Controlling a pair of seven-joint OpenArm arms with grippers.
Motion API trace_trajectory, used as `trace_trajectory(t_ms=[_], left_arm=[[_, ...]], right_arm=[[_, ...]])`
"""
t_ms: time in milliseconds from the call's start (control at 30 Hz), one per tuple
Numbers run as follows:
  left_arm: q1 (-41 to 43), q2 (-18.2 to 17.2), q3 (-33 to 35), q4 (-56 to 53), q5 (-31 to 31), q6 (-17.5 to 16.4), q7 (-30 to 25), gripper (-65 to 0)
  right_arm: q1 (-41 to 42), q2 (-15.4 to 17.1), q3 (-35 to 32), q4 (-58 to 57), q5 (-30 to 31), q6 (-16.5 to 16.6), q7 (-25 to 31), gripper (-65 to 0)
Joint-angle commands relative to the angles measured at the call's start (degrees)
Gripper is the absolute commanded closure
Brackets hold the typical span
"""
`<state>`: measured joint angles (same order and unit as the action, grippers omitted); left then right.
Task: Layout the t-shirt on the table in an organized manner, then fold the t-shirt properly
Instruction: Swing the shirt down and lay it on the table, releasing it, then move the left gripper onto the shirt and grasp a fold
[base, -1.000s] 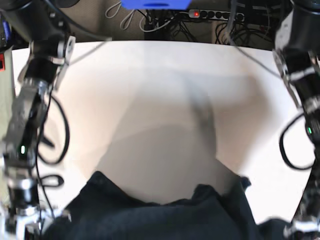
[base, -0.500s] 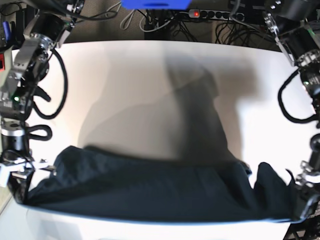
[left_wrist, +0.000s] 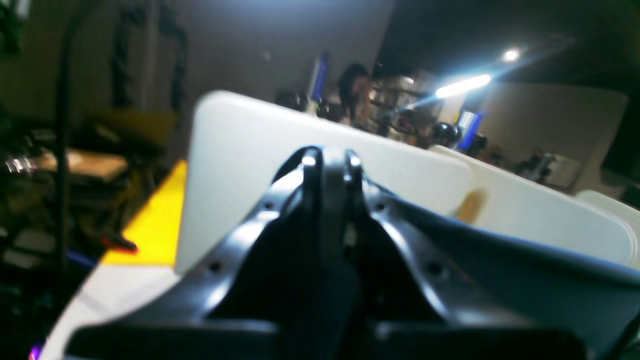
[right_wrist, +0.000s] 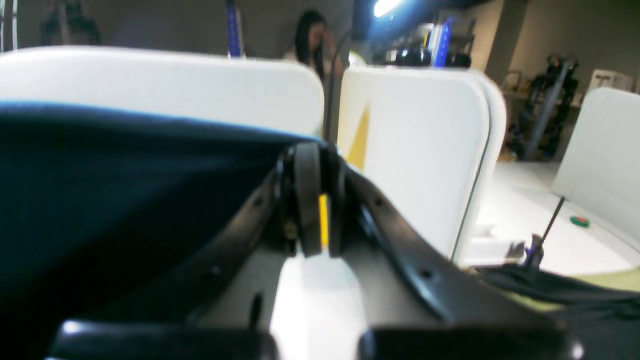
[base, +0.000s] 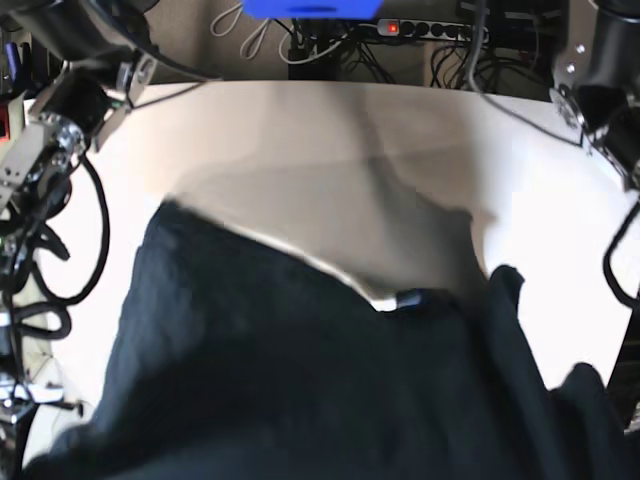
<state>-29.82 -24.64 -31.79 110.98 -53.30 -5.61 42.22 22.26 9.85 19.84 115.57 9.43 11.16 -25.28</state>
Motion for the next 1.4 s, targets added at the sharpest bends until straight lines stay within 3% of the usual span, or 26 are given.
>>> trace_trajectory(t_ms=[0, 433, 633, 833, 1067, 1133, 1200, 1367], left_arm=[[-2.7, -1.2, -0.6, 0.2, 1.6, 0.9, -2.7, -0.1], [-10.7, -0.8, 1.6, -4.6, 4.6, 0.9, -2.7, -0.2], [-10.6, -0.5, 5.2, -16.2, 4.1, 0.9, -2.7, -0.2], [-5.4, -0.3, 5.5, -19.9, 3.9, 0.6, -3.2, -0.2], [2.6, 3.4, 5.7, -19.9, 0.1, 0.6, -2.8, -0.5], [4.8, 4.8, 5.7, -19.9, -1.0, 0.8, -2.7, -0.5], [6.7, 6.2, 5.8, -19.9, -1.2, 0.8, -2.7, -0.5], [11.6, 7.1, 5.8, -19.8, -1.3, 0.8, -2.7, -0.5]], right_arm=[[2.0, 1.3, 0.6, 0.8, -0.9, -1.2, 1.5, 0.0], [4.7, 2.9, 0.7, 0.5, -1.0, -1.2, 1.4, 0.0], [4.9, 1.8, 0.4, -7.6, -1.0, -1.2, 1.9, 0.0], [4.9, 1.5, 0.5, -16.4, -0.9, -1.2, 2.2, 0.0], [4.9, 1.8, 0.3, -21.6, -0.9, -1.2, 6.9, 0.0], [5.1, 3.5, 0.2, -24.1, -0.9, -1.2, 6.9, 0.0], [7.8, 4.2, -1.0, -28.1, -0.9, -1.2, 7.0, -3.4], [16.6, 5.2, -1.4, -42.1, -0.9, -1.2, 7.0, -19.0]])
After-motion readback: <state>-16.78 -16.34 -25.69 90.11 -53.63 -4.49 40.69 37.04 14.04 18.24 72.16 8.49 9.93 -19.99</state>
